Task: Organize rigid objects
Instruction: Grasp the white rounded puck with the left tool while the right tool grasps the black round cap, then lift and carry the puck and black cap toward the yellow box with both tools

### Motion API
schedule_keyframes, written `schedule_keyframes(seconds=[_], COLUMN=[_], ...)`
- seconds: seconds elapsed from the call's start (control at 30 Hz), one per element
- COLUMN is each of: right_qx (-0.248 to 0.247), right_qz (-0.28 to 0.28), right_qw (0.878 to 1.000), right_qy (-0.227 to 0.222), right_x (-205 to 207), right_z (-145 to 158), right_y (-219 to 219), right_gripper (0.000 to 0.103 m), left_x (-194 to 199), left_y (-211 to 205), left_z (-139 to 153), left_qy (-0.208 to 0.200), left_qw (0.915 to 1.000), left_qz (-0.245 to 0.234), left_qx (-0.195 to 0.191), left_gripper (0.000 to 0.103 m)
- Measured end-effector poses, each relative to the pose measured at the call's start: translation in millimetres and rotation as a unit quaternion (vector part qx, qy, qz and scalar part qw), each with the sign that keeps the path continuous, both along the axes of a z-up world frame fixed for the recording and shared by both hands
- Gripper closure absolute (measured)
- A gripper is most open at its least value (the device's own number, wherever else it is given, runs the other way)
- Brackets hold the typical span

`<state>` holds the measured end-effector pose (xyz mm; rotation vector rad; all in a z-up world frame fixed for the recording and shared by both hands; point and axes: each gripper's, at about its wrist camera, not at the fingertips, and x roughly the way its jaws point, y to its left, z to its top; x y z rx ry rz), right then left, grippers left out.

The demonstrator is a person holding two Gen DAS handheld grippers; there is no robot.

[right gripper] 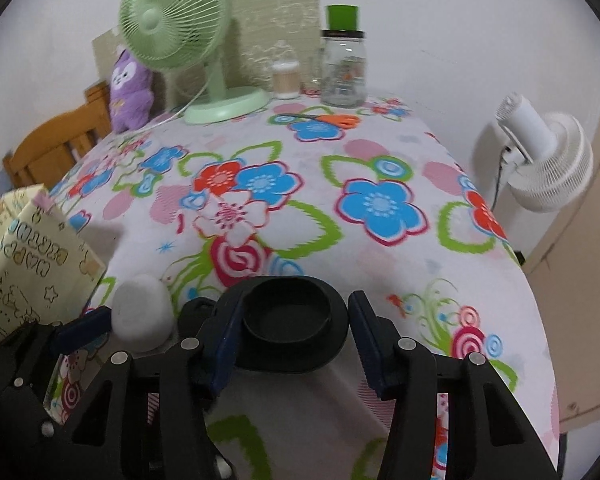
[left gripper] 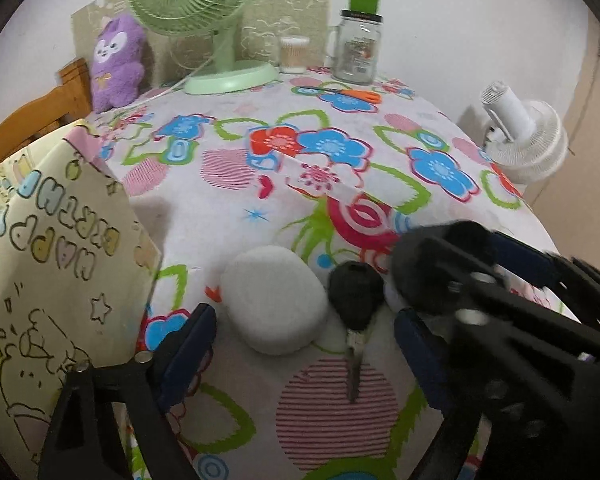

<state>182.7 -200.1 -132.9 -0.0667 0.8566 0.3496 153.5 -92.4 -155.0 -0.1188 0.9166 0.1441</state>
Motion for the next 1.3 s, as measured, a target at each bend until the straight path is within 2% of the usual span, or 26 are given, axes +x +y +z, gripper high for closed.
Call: schedule_keyframes(seconds=[0.13,0.23,0.4,0.87,1.3], right_qx=[0.015,0.012,0.016,0.014,0.018], right_qz=[-0.022,-0.029,-0.033,-0.040,-0.059], right_qw=[1.000,0.999,0.999,0.999,0.998], right_qy=[0.005,0.004,0.009,0.009,-0.004], right_x=[0,0,0,-10,-36], right_z=[1,1,-1,2,17], right_y=[-13,-17,-18,-12,-15], right_gripper=[0.048,0.048,0.048,0.048,0.048], left_x=[3,4,3,-11,-30], left_y=[5,7,14,11,1], left_z=[1,1,3,7,20], left_qy=[-0.002,-0.003,-0.010,-0.011,-0.018], left_qw=[0.9999,0.9999,0.9997,0.9997,0.9992], left_qz=[0.013,0.015,0.023,0.000,-0.033], left_qx=[-0.001,0.005,0.001,-0.019,-0.012], left_gripper=[0.022,0.030,0.053,0.053,0.053])
